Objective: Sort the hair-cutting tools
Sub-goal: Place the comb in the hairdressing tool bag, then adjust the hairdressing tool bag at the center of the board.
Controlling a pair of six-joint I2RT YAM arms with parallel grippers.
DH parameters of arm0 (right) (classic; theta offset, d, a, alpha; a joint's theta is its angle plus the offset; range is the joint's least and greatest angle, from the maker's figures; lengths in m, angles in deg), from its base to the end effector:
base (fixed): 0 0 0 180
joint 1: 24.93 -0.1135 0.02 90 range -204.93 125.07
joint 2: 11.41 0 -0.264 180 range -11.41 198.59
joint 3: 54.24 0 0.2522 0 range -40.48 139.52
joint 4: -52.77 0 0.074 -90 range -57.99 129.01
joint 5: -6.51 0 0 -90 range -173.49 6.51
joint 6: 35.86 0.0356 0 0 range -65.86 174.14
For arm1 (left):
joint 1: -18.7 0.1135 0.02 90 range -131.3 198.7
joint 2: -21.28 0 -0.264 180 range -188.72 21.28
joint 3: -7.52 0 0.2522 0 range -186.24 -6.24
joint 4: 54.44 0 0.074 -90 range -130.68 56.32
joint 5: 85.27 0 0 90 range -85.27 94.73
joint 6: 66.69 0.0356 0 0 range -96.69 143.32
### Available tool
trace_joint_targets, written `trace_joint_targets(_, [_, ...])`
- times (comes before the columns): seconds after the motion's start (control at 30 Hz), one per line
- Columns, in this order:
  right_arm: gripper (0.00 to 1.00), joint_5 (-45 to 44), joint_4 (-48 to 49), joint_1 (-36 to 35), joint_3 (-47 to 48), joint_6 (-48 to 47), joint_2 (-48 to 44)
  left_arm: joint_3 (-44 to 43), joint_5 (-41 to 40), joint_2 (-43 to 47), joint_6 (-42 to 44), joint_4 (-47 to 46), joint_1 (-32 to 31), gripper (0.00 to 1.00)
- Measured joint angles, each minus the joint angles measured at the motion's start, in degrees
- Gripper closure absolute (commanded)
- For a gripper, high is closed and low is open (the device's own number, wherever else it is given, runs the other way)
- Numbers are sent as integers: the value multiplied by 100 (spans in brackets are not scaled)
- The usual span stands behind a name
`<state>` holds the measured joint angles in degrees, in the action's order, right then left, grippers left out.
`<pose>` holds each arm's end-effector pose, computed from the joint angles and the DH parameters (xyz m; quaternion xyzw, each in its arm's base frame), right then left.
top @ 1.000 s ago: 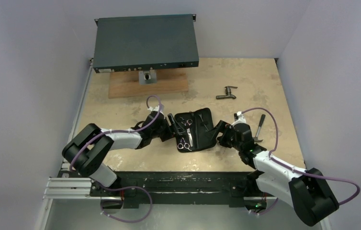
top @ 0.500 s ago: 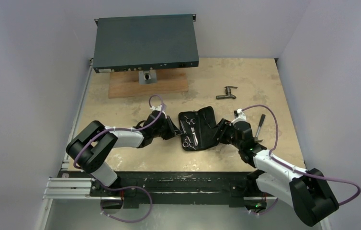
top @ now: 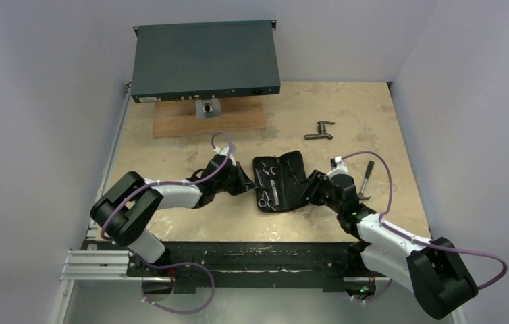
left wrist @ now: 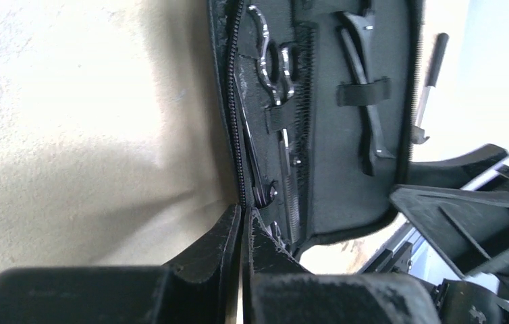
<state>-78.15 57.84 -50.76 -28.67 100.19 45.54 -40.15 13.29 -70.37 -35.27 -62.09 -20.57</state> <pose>0.1691 0.0855 0.1550 0.1248 0.8397 0.3414 0.4035 0.2266 -0.1921 0.1376 -0.1160 0.8829 -0.3831 0.2456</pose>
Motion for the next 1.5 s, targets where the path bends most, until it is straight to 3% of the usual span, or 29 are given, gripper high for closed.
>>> trace_joint_targets(0.37, [46,155,610,0,-444,249,184,-79,125,1266,304,442,-66,100])
trace_joint_targets(0.67, [43,295,813,0,-483,302,149,-459,103,994,417,645,-431,100])
trace_joint_targets(0.93, [29,284,748,0,-483,282,-111,-669,68,765,442,776,-483,100])
trace_joint_targets(1.33, [27,-450,-330,0,-483,595,-822,-802,-291,765,625,1169,-511,100])
trace_joint_targets(1.5, [29,-542,-470,0,-483,706,-549,-568,-566,850,715,1298,-498,100])
